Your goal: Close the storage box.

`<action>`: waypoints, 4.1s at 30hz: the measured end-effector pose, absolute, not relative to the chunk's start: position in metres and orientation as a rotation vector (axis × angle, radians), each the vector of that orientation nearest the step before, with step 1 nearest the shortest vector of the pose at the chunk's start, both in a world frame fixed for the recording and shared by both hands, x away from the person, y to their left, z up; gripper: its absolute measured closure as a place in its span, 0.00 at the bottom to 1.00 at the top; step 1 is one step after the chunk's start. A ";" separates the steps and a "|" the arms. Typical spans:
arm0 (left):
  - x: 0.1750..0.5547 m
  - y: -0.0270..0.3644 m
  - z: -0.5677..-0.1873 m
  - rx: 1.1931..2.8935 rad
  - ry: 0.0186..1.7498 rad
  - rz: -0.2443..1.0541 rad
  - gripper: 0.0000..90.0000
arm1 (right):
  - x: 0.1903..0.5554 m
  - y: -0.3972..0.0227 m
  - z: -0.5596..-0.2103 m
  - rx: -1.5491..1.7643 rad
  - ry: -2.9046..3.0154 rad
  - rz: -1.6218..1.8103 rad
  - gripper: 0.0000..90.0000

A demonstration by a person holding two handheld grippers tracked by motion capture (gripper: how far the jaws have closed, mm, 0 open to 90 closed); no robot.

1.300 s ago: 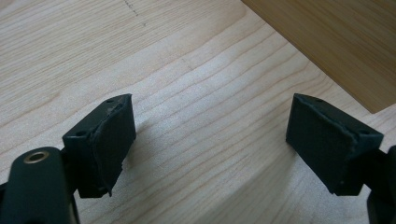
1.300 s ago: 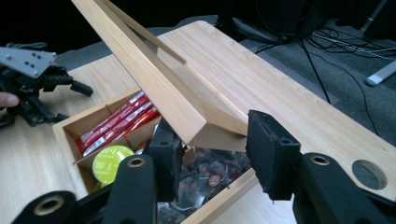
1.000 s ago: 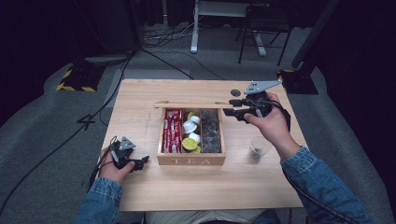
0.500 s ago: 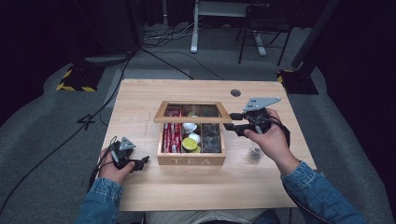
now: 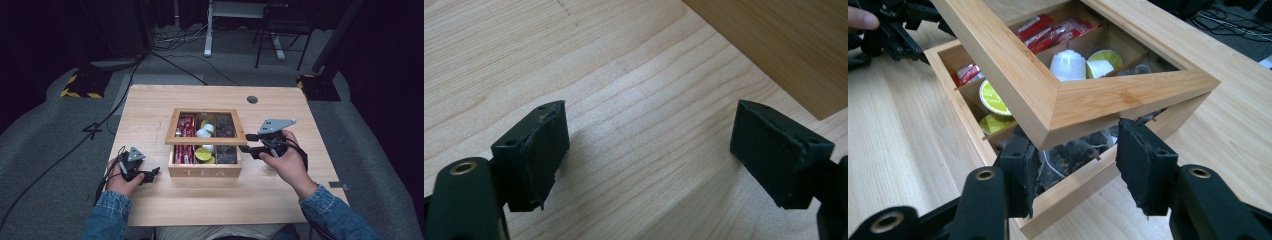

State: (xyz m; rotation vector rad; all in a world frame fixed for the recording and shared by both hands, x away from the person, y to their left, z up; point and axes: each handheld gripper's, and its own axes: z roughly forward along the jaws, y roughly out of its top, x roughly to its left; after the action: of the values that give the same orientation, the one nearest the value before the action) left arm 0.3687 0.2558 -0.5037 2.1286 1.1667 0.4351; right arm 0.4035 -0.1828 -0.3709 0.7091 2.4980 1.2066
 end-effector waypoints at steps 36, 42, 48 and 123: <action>0.369 0.256 -0.504 2.128 1.167 0.438 0.18 | 0.380 -0.179 -0.412 0.698 2.606 1.068 0.63; 0.369 0.256 -0.504 2.130 1.166 0.438 0.18 | 0.379 -0.178 -0.414 0.700 2.604 1.054 0.63; 0.369 0.255 -0.504 2.126 1.166 0.438 0.18 | 0.376 -0.181 -0.402 0.700 2.527 1.122 0.58; 0.373 0.261 -0.504 2.144 1.130 0.418 0.17 | 0.435 -0.387 -0.484 1.211 2.303 1.000 0.20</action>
State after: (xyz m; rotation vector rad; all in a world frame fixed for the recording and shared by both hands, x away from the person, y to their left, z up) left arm 0.3728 0.2611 -0.5040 2.1439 1.1296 0.4177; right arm 0.4354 -0.3874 -0.4836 1.2107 2.3034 1.0001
